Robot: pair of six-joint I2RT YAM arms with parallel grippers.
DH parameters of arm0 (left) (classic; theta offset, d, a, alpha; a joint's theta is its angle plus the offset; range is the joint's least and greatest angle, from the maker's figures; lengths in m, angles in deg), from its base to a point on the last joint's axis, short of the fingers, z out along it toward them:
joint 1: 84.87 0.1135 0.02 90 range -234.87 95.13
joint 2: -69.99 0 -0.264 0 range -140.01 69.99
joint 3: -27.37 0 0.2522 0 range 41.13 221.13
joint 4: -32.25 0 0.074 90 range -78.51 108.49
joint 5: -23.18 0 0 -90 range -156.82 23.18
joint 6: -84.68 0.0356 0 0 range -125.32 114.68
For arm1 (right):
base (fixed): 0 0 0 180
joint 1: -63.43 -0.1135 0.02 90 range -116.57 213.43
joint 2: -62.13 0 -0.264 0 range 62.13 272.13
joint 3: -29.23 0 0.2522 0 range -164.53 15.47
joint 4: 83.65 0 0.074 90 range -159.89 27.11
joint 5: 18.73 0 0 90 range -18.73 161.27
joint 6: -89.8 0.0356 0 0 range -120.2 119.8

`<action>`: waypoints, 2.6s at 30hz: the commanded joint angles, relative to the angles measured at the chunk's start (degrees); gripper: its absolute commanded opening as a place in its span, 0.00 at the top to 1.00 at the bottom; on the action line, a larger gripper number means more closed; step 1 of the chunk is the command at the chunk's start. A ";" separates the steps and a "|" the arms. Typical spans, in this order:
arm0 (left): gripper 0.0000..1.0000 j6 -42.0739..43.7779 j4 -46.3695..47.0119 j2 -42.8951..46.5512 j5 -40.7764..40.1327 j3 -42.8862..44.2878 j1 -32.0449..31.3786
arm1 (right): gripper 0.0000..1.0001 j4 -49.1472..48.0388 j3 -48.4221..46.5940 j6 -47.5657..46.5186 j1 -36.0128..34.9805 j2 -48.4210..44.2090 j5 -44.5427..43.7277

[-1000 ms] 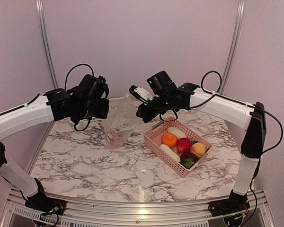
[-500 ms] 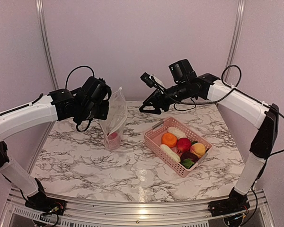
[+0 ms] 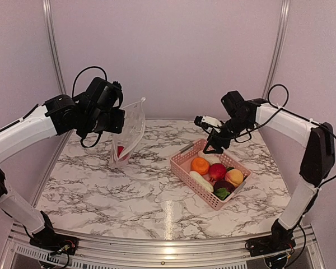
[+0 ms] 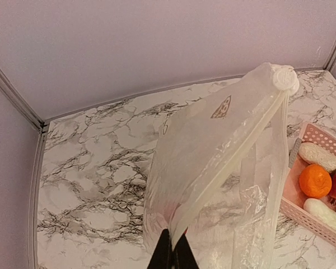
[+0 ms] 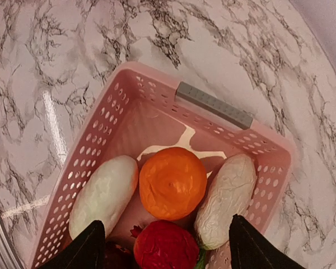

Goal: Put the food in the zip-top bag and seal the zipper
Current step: Pick up the fake fruit from the bin, then place the fake fruit in the zipper food storage bag.

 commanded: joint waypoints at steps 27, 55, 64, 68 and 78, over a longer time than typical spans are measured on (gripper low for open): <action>1.00 -0.67 0.15 -2.00 7.68 -2.37 0.23 | 0.04 3.45 9.77 -4.65 -0.24 7.14 -20.65; 1.00 -2.58 4.09 -3.68 11.23 -2.59 0.27 | 0.34 7.99 -14.16 -0.82 -6.36 -0.97 6.01; 1.00 -5.93 6.26 -3.94 13.91 -2.71 0.25 | 0.35 -2.84 -22.39 6.61 -12.16 1.85 21.84; 1.00 -7.81 7.67 -3.90 16.27 -2.60 0.22 | 0.36 -9.20 -22.42 12.07 -13.83 3.91 25.96; 1.00 -10.11 9.00 -3.25 18.21 -2.73 0.27 | 0.37 -14.03 -25.92 19.45 -17.09 12.86 23.03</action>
